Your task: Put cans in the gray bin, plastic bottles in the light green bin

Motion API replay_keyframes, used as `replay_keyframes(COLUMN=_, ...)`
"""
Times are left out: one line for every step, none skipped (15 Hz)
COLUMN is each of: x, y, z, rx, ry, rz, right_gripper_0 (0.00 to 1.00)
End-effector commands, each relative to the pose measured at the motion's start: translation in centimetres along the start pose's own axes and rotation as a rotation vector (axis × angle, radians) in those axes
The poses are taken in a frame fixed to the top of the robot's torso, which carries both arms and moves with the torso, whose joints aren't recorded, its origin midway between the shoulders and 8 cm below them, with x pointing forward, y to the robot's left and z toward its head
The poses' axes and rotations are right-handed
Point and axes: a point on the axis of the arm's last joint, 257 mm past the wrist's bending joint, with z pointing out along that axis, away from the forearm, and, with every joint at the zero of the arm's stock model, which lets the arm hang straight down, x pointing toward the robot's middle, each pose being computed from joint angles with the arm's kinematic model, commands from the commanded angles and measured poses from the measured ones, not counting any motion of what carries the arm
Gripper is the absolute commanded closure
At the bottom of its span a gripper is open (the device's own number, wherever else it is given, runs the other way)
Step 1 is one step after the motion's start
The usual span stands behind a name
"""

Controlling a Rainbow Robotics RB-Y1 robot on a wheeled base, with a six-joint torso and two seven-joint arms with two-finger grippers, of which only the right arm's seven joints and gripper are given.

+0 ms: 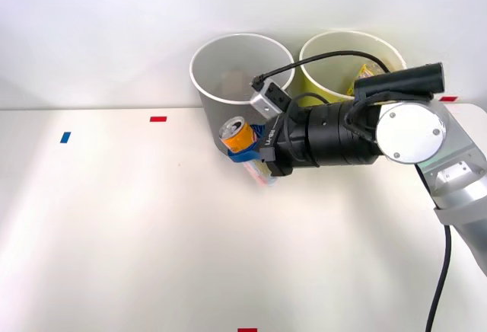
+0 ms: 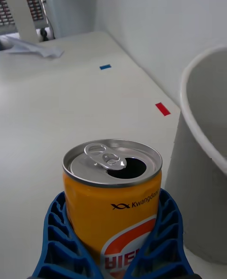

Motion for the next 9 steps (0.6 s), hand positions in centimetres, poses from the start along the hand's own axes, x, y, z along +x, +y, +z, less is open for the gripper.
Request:
replay_keyframes(x=-4.4, y=0.0, z=-0.6, rx=0.048, ry=-0.193, rz=0.035, right_gripper_0=1.0)
replay_keyframes(x=-6.3, y=-0.2, z=-0.8, rx=0.058, ry=-0.273, rz=0.073, right_gripper_0=1.0)
replay_keyframes(x=-8.0, y=-0.7, z=-1.1, rx=0.073, ry=-0.339, rz=0.102, right_gripper_0=1.0)
replay_keyframes(x=-9.2, y=-1.0, z=-1.5, rx=0.085, ry=-0.389, rz=0.124, right_gripper_0=1.0)
replay_keyframes(x=-10.3, y=-1.5, z=-2.0, rx=0.098, ry=-0.437, rz=0.149, right_gripper_0=1.0)
replay_keyframes(x=-11.6, y=-2.0, z=-2.6, rx=0.111, ry=-0.498, rz=0.183, right_gripper_0=1.0)
replay_keyframes(x=-12.6, y=-2.6, z=-3.1, rx=0.128, ry=-0.542, rz=0.204, right_gripper_0=1.0)
replay_keyframes(x=-13.6, y=-3.2, z=-3.4, rx=0.152, ry=-0.583, rz=0.213, right_gripper_0=1.0)
replay_keyframes(x=-14.7, y=-4.1, z=-3.9, rx=0.198, ry=-0.63, rz=0.205, right_gripper_0=1.0)
